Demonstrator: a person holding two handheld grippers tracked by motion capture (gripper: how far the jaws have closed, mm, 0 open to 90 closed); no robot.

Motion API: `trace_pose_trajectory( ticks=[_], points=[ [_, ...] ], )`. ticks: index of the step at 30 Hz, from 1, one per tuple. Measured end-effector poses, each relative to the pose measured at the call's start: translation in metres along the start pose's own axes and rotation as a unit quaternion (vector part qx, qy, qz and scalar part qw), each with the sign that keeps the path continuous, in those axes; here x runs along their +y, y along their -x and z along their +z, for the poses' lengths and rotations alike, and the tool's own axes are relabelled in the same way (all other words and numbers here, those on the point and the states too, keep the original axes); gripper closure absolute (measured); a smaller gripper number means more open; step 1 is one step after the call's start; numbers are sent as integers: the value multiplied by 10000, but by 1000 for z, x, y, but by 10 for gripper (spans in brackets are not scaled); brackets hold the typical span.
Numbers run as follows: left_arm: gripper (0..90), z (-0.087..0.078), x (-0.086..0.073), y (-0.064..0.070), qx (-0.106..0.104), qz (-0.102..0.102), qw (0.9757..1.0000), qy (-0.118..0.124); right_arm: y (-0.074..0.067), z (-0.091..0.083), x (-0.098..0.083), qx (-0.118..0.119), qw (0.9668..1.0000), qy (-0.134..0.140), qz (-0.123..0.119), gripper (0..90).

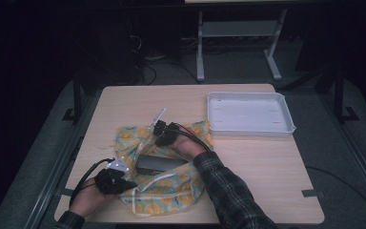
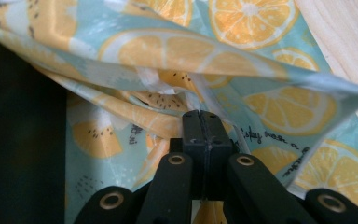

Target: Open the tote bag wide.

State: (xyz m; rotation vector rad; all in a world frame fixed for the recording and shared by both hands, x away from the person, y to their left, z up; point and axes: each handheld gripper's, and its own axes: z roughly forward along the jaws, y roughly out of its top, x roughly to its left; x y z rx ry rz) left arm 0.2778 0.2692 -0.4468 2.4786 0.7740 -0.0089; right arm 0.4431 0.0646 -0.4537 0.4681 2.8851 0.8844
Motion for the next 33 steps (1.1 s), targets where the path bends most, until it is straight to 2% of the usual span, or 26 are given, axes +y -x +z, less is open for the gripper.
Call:
trace_pose_trajectory(
  ticks=[3, 7, 11, 18, 21, 23, 25, 26, 29, 31, 33],
  points=[
    [898, 0, 0, 0, -8, -35, 10000, 24, 1, 0, 0, 41, 9999, 2, 94, 888],
    [898, 1, 0, 0, -32, -89, 9999, 57, 2, -8, 0, 94, 9996, 167, 220, 731],
    [898, 1, 0, 0, -26, -93, 9999, 57, 0, -25, 1, 87, 9990, 368, 241, 646],
    [898, 1, 0, -1, -17, -71, 10000, 37, -10, -62, -1, -82, 9981, 584, 163, 597],
    [898, 0, 0, -1, -3, -20, 10000, -2, -15, -77, -6, -65, 9978, 657, 81, 592],
    [898, 1, 0, 0, -22, -74, 10000, 46, -20, -89, -12, -21, 9973, 737, -3, 589],
    [898, 0, 0, -2, -34, -5, 10000, -6, -25, -99, -19, 50, 9969, 782, -19, 588],
    [898, 0, 0, -2, -36, -43, 10000, 40, -28, -104, -23, 44, 9968, 791, -80, 587],
    [898, 1, 0, 0, -29, -107, 9999, 64, -35, -117, -37, 102, 9964, 832, -88, 586],
    [898, 0, 0, -2, -23, -29, 10000, 9, -40, -127, -48, 129, 9962, 852, -104, 585],
    [898, 0, 0, -2, -32, -46, 10000, 12, -43, -135, -59, 195, 9959, 882, -86, 586]
  ],
)
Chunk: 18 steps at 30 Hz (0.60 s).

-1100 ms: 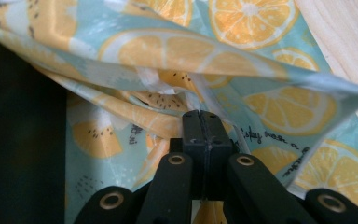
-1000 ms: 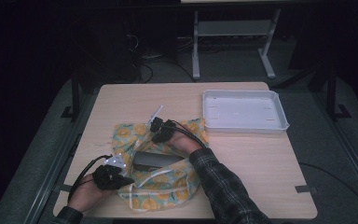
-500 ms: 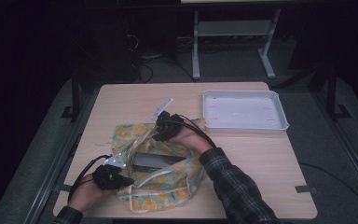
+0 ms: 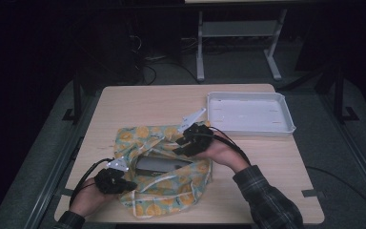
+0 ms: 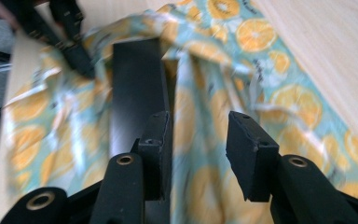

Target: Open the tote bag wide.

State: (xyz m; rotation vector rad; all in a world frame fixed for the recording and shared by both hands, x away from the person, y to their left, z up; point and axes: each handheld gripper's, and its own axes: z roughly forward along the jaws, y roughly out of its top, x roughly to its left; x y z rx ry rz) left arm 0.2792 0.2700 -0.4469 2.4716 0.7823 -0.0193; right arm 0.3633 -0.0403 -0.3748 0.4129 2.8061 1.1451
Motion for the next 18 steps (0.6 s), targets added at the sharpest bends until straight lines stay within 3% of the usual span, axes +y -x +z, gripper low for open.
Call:
trace_pose_trajectory(
  ticks=[3, 9, 15, 18],
  points=[
    [898, 0, 0, 1, 8, -38, 10000, 31, -6, -13, -16, 69, 10000, -42, 2, 586],
    [898, 0, 0, 0, -1, -50, 10000, 43, -11, -24, -42, 178, 9997, -170, 61, 583],
    [898, 0, 0, 0, -11, -30, 10000, 26, -15, -28, -54, 225, 9994, -268, 59, 601],
    [898, 0, 0, 0, -10, -21, 10000, 19, -17, -26, -56, 228, 9993, -291, 23, 670]
  ],
)
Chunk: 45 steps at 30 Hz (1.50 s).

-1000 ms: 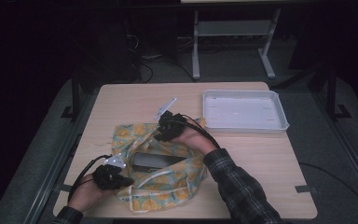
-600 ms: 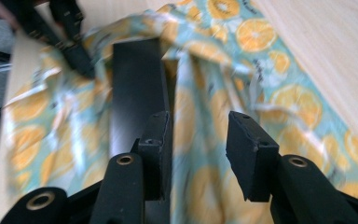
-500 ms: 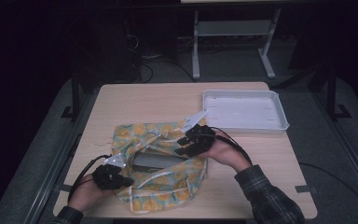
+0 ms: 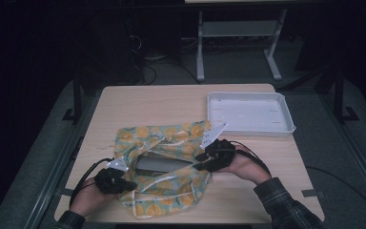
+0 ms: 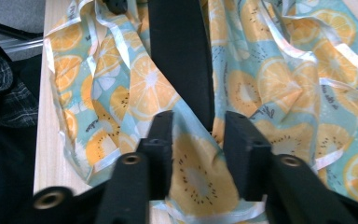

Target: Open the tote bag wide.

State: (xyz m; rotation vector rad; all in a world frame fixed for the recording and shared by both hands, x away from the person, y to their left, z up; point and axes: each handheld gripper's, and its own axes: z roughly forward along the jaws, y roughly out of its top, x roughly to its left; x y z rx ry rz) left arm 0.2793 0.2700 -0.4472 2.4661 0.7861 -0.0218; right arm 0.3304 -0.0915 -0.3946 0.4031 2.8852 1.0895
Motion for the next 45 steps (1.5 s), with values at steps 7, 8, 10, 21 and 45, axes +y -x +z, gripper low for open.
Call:
trace_pose_trajectory(
  ticks=[7, 8, 10, 21, 45],
  points=[
    [898, 0, 0, 1, 13, -19, 10000, 15, -5, -1, -4, 23, 9997, -54, -257, 876],
    [898, 0, 0, 0, 8, -21, 10000, 19, -8, -2, -5, 14, 9995, -58, -310, 883],
    [898, 0, 0, 1, -9, -84, 10000, 39, -11, -4, -9, 64, 9994, -52, -330, 888],
    [898, 1, 0, 1, -9, -119, 9999, 61, -26, 12, -32, 341, 9976, -486, -351, 892],
    [796, -18, 23, 21, -34, 221, 9971, 728, -34, 43, -37, 154, 9924, -1073, -589, 891]
  ],
)
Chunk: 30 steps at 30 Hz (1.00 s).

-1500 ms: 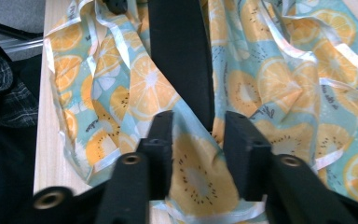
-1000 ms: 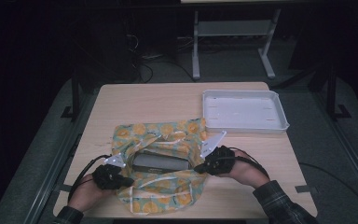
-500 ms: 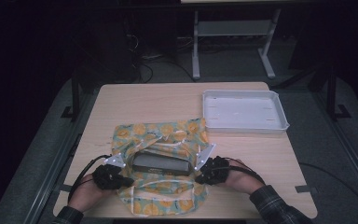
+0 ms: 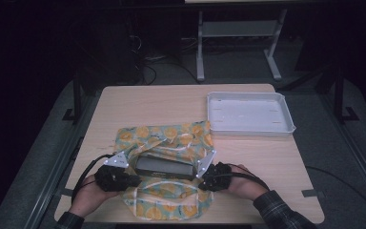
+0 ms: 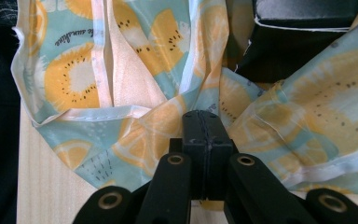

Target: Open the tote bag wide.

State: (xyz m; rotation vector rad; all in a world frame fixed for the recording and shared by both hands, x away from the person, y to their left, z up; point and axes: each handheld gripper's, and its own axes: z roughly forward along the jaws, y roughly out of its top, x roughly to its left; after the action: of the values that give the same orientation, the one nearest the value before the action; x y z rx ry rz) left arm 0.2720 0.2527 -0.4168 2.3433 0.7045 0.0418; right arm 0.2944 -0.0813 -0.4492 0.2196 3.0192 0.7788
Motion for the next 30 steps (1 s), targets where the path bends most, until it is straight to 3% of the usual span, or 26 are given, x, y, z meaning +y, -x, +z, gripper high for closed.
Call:
trace_pose_trajectory(
  ticks=[2, 6, 9, 14, 20, 25, 30],
  points=[
    [789, 4, 5, 5, -66, 82, 9999, 53, -1, 0, 1, 15, 10000, -4, 4, 891],
    [790, 24, 10, 11, -66, 242, 9993, -289, -2, 1, 2, 24, 10000, -15, -17, 891],
    [809, 35, 9, 9, 30, 238, 9983, -538, -2, 1, 2, 22, 10000, -15, -7, 891],
    [853, 43, 3, 6, 109, 142, 9974, -691, -2, -1, 1, 68, 10000, 28, 56, 841],
    [855, 44, 2, 7, 136, 131, 9978, -632, 2, -27, -1, 44, 9972, 567, 480, 744],
    [855, 44, 3, 7, 152, 139, 9977, -638, 7, -47, 7, -165, 9935, 965, 574, 716],
    [855, 44, 2, 7, 156, 141, 9978, -627, 20, -47, 26, -494, 9907, 1140, 555, 706]
  ],
)
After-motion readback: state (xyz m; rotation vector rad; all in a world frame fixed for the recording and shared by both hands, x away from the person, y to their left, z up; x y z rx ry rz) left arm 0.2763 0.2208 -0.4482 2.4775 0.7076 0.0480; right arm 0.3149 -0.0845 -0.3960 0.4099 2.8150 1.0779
